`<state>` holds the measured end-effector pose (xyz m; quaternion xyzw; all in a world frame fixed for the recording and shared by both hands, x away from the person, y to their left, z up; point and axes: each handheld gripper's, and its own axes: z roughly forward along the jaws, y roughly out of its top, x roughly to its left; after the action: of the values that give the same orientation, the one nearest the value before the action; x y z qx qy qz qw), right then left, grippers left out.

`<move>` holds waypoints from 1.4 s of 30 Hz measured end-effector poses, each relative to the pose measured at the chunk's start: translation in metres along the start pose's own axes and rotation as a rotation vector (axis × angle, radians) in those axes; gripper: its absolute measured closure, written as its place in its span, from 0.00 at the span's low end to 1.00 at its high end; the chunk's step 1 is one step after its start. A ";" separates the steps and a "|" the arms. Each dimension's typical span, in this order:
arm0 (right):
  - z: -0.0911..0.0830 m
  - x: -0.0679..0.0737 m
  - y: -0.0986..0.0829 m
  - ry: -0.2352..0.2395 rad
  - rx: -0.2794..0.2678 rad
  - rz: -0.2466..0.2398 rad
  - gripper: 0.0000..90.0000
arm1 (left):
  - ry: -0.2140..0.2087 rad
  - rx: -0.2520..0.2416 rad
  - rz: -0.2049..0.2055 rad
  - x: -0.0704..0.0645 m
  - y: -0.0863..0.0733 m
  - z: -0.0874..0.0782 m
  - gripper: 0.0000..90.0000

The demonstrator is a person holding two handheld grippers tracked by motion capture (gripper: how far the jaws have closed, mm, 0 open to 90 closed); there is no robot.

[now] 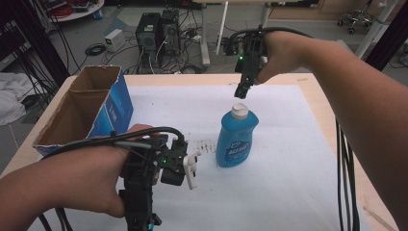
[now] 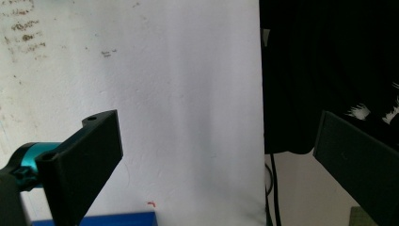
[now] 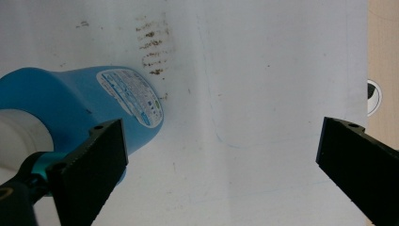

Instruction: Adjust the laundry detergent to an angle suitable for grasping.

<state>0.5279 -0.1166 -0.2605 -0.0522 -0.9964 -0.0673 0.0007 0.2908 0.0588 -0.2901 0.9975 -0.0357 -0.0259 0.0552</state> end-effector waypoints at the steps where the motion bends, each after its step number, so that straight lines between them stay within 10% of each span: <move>1: 0.000 0.000 0.000 0.000 0.000 0.000 0.02 | 0.001 0.002 -0.004 0.000 0.000 0.000 0.02; 42: 0.000 0.000 -0.001 -0.007 0.011 0.007 0.02 | -0.015 0.015 -0.010 0.003 -0.003 0.007 0.02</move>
<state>0.5278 -0.1174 -0.2609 -0.0561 -0.9965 -0.0618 -0.0021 0.2931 0.0605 -0.2972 0.9978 -0.0312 -0.0333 0.0475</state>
